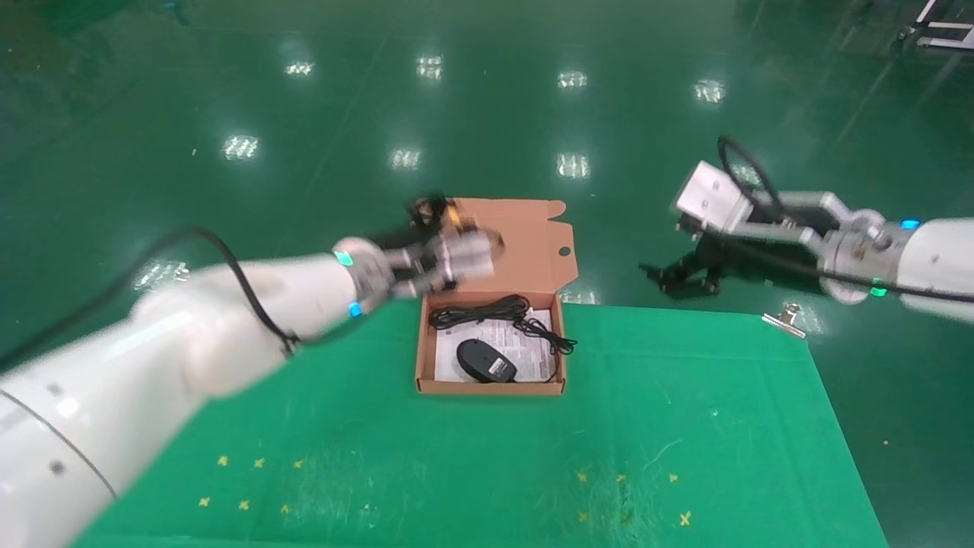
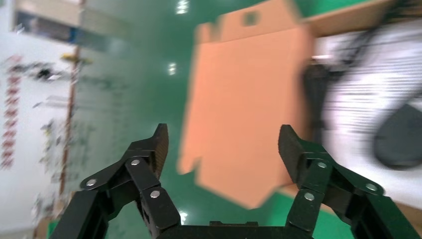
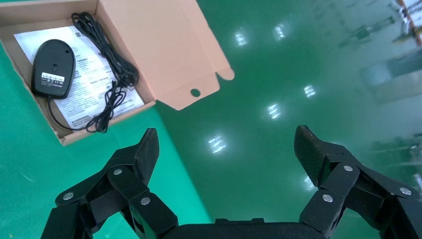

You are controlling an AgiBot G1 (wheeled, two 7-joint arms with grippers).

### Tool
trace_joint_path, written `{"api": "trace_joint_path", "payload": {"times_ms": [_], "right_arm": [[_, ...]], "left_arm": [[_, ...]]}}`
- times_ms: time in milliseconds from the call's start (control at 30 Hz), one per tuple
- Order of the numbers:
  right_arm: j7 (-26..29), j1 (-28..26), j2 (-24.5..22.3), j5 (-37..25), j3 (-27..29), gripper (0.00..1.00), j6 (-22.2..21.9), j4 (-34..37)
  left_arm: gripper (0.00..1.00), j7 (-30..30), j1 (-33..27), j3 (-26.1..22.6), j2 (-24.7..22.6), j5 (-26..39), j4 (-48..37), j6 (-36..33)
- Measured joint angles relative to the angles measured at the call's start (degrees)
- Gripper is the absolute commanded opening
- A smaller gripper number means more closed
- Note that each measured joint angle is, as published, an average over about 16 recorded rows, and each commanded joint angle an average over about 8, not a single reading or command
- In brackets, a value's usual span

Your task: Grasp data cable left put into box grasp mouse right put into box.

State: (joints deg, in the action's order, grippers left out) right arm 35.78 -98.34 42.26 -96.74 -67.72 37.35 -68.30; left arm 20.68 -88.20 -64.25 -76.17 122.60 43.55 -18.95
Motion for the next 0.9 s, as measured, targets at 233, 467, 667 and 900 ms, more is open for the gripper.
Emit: {"api": "trace_joint_path", "payload": {"times_ms": [233,467,667,900], "right_arm": [[-0.9,-1.1,-1.0,0.8,1.3,1.00,2.3,-2.1],[-2.9,1.0,-1.8,4.7,5.1,1.00,7.0,-3.0],[-5.5,5.2,-2.5,10.6,10.6,1.00,12.0,-3.3],[-8.6,10.2,-3.2,17.6,17.1,1.00,17.8,-3.6]], "left_arm": [[1.00,1.9,-2.8,2.8,1.3,-1.1,-1.1,-0.3],[1.00,1.6,-1.6,6.9,4.3,-6.9,0.5,-5.0],[1.00,0.2,1.7,11.8,8.6,-15.6,3.9,-12.2],[1.00,-1.4,5.7,17.7,13.8,-26.0,8.1,-21.0]]}}
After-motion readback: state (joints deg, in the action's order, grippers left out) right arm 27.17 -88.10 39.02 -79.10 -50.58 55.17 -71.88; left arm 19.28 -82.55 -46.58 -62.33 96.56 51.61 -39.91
